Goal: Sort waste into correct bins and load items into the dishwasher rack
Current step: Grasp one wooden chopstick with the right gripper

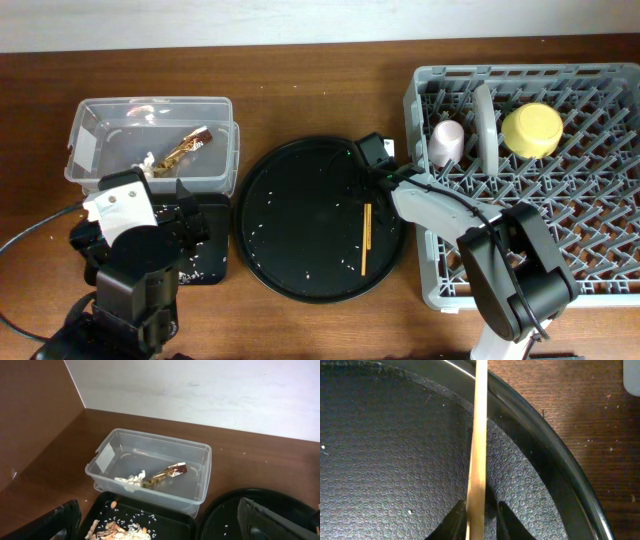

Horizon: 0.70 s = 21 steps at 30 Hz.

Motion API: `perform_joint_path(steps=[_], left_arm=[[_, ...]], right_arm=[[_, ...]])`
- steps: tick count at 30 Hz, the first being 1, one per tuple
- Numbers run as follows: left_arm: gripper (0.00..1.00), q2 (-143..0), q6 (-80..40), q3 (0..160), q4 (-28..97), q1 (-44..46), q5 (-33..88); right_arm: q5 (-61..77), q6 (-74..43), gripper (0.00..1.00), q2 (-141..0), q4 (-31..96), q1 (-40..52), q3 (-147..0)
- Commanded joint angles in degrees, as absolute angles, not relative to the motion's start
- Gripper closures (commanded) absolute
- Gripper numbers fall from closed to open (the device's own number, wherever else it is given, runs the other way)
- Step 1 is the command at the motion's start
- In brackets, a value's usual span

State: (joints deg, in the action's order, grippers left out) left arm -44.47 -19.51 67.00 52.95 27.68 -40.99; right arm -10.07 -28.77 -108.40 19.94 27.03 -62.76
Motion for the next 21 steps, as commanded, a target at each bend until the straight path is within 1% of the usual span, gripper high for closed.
perform_joint_path(steps=[1, 10, 15, 17, 19, 21], left_arm=[[0.01, -44.5, -20.3, 67.5, 52.8, 27.5, -42.3], [0.01, -44.5, -20.3, 67.5, 52.8, 27.5, -42.3], [0.01, -44.5, -20.3, 67.5, 52.8, 27.5, -42.3], [0.01, -44.5, -20.3, 67.5, 52.8, 27.5, -42.3], [0.01, -44.5, -20.3, 67.5, 52.8, 27.5, -42.3], [0.01, -44.5, -20.3, 67.5, 52.8, 27.5, -42.3]], right_arm=[[-10.8, -29.4, 0.79, -105.5, 20.3, 26.8, -63.1], [-10.8, -29.4, 0.79, -104.6, 22.3, 26.8, -63.1], [-10.8, -29.5, 0.8, -106.4, 22.0, 26.9, -63.1], [-10.8, -29.5, 0.82, -107.3, 21.4, 27.0, -63.1], [-10.8, -29.5, 0.87, -107.4, 21.4, 27.0, -63.1], [-10.8, -29.5, 0.89, -107.4, 21.4, 27.0, -63.1]])
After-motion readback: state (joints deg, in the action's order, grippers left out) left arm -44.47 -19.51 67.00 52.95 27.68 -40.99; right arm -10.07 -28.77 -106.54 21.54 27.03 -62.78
